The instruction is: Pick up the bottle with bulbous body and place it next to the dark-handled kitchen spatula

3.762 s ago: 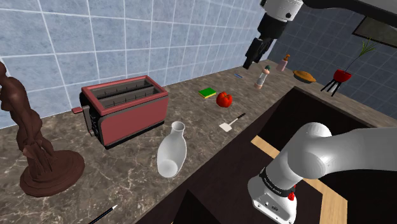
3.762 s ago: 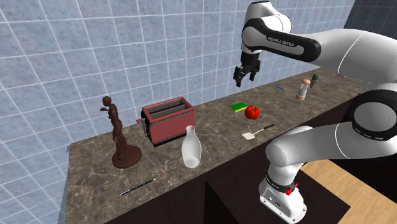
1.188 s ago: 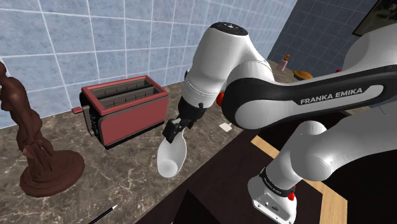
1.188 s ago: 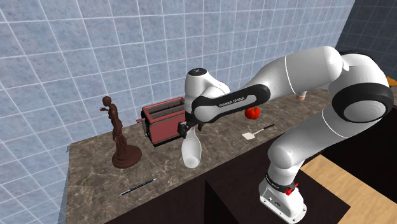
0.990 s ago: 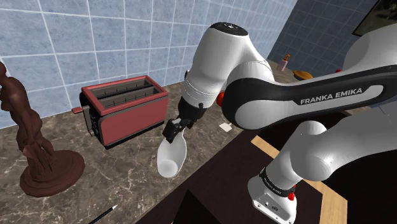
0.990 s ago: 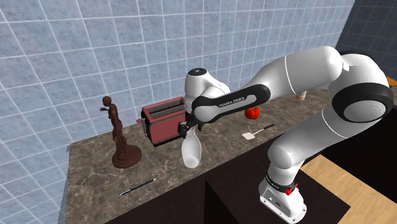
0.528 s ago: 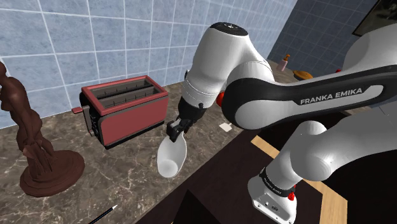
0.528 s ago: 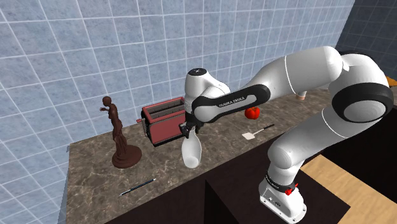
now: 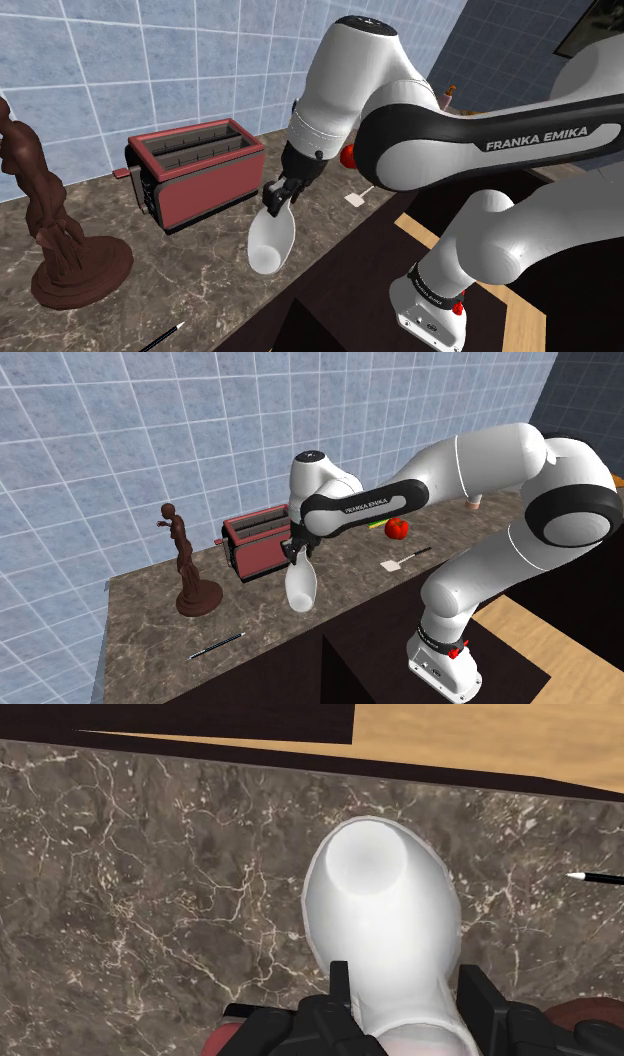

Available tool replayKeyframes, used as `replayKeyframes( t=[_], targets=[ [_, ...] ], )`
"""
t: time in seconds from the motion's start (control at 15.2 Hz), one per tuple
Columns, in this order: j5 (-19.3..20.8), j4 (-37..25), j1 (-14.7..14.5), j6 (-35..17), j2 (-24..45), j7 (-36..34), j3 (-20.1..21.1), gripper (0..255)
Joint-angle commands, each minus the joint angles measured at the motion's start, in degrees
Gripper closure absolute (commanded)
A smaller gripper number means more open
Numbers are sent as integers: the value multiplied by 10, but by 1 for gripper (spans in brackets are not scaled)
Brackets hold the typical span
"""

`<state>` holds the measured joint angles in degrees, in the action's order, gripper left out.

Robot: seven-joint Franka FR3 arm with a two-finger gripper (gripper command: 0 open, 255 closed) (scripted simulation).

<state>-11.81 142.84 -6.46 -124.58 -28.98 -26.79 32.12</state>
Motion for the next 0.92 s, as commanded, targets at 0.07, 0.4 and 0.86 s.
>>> replayKeyframes(
  t=[0.07, 0.4, 0.86],
  targets=[
    [1, -16, -1, 26, -10, 4, -8, 255],
    [3, -47, 0, 67, -21, 7, -18, 255],
    [9, -94, 2, 122, -29, 10, -30, 255]
  ],
)
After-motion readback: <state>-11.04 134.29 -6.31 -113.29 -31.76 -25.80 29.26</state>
